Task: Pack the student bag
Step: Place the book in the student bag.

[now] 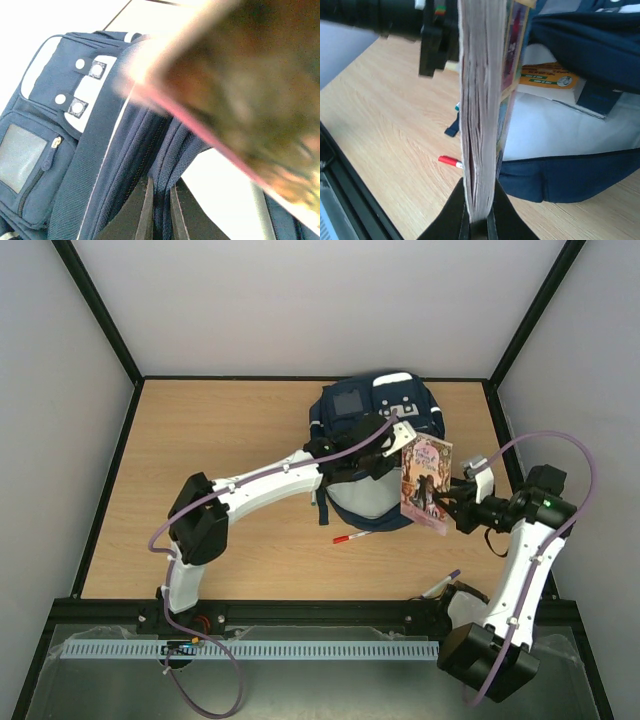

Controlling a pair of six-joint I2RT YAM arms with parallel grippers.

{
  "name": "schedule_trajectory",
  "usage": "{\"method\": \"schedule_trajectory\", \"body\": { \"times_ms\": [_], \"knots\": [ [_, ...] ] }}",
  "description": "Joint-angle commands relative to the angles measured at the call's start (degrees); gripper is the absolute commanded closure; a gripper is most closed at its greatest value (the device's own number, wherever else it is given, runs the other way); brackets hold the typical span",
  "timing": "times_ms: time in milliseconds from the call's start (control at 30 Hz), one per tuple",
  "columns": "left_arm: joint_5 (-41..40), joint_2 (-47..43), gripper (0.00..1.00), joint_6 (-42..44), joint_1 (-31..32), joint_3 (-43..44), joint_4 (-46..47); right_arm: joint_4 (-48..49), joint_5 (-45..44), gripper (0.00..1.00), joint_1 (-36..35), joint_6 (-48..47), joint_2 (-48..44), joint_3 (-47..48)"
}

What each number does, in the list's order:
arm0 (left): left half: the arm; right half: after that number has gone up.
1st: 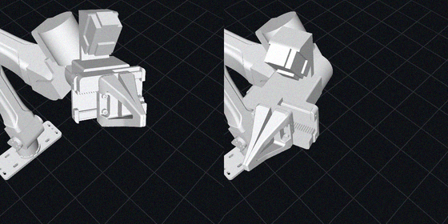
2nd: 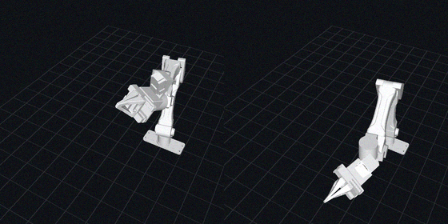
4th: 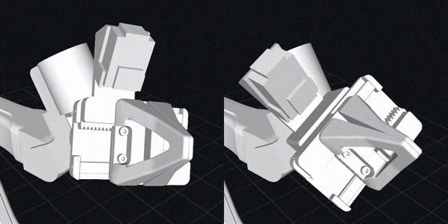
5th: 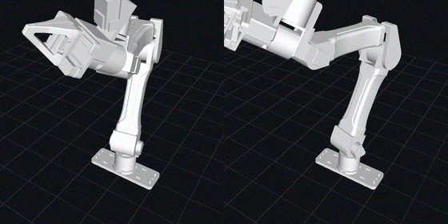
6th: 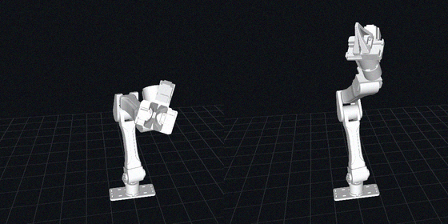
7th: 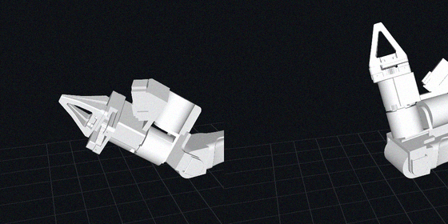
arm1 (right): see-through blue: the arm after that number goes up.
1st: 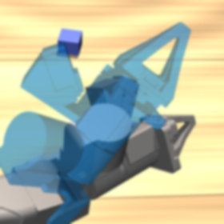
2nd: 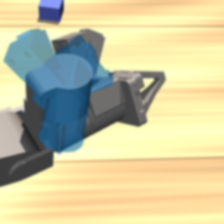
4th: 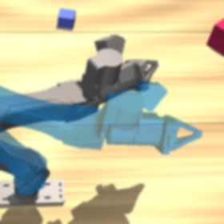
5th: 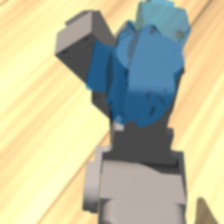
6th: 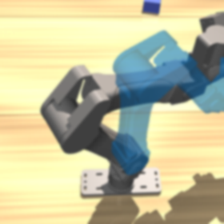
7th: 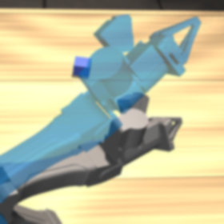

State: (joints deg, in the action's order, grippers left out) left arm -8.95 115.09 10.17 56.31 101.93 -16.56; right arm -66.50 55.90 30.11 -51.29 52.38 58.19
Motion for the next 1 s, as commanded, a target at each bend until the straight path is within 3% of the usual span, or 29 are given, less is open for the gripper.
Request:
{"method": "schedule_trajectory", "body": {
  "times_ms": [0,200,500,700,967],
  "knots": [
    [-0.2,-4.5,0.98,-1.7,-1.7,1.8,5.7,-7.2,1.4,0.99,-1.7,-11.8,-1.6,-2.2],
    [0.1,-5.0,0.97,-2.2,-2.0,2.5,6.9,-7.2,0.0,0.99,-3.7,-16.2,-0.8,-6.2],
    [2.0,-5.3,0.97,-4.3,-3.0,5.0,8.2,-6.0,-0.4,0.99,-5.8,-17.7,7.9,-5.6],
    [1.0,-4.3,0.98,-5.4,-3.1,8.5,8.8,-1.7,-0.4,0.99,-8.9,-9.5,15.0,0.0],
    [-0.6,-3.1,0.98,-6.5,-3.0,11.5,9.3,6.0,-1.3,0.99,-16.8,9.1,22.7,3.2]
  ]
}}
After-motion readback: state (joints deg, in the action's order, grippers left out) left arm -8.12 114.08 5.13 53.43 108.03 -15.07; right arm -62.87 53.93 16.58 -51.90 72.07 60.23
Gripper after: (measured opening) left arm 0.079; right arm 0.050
